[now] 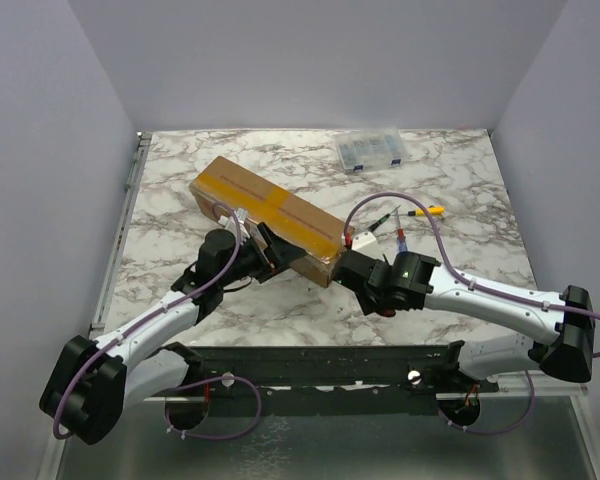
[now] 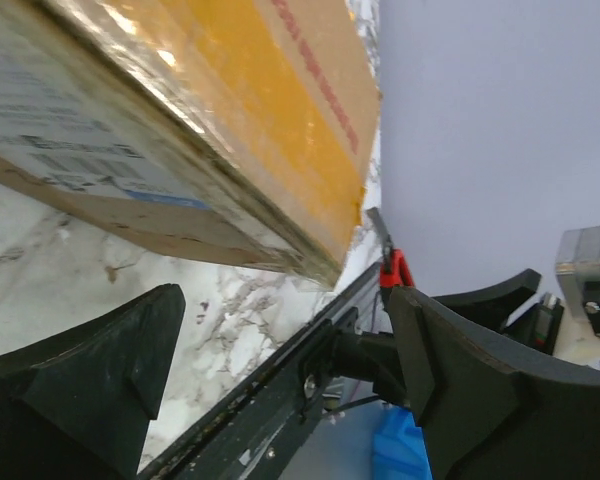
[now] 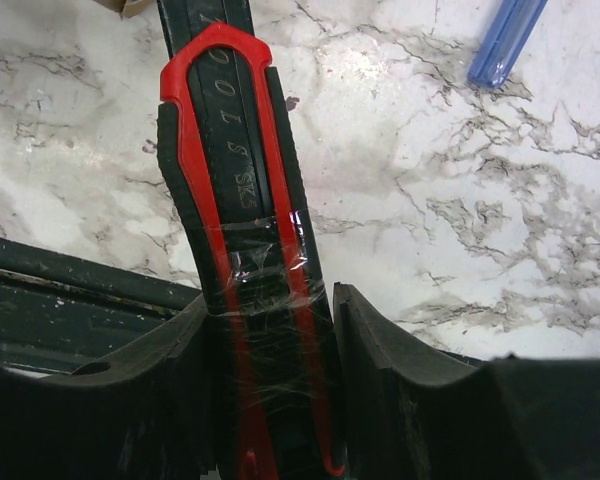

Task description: Unpack the express box

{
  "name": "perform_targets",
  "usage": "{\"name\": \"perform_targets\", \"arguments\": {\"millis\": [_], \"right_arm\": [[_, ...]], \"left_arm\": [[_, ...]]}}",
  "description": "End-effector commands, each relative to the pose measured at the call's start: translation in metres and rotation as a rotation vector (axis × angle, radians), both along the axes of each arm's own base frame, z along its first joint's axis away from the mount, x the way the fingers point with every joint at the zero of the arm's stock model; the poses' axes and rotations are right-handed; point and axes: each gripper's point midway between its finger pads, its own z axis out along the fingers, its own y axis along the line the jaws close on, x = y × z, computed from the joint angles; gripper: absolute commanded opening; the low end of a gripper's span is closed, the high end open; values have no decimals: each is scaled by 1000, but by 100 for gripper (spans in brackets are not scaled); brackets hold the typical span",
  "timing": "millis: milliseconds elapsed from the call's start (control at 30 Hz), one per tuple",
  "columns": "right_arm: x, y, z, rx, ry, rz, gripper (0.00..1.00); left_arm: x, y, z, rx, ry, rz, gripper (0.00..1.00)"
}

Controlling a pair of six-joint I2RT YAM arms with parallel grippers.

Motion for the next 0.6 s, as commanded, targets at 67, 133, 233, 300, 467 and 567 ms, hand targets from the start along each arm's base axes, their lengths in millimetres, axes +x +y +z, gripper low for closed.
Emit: {"name": "perform_targets", "arguments": {"millis": [67,133,233,300,467,567], "right_arm": [[1,4,5,-31,-23,26,0],[0,4,6,-31,-24,24,0],[0,4,5,-29,-24,23,0],[-1,5,4,-29,-22,26,0],[-3,7,4,-31,-18,34,0],[-5,6,4,-32,-15,35,0]], "left_arm": [[-6,-24,25,-105,-42,-60,92],[-9,-31,26,-109,-42,-71,92],[-12,-39,24,-109,-37,-85,92],[-13,-42,23,-109,-32,-86,92],[-12,-42,22,-108,-31,-74,92],[-12,-45,21,-110,-27,-79,92]]}}
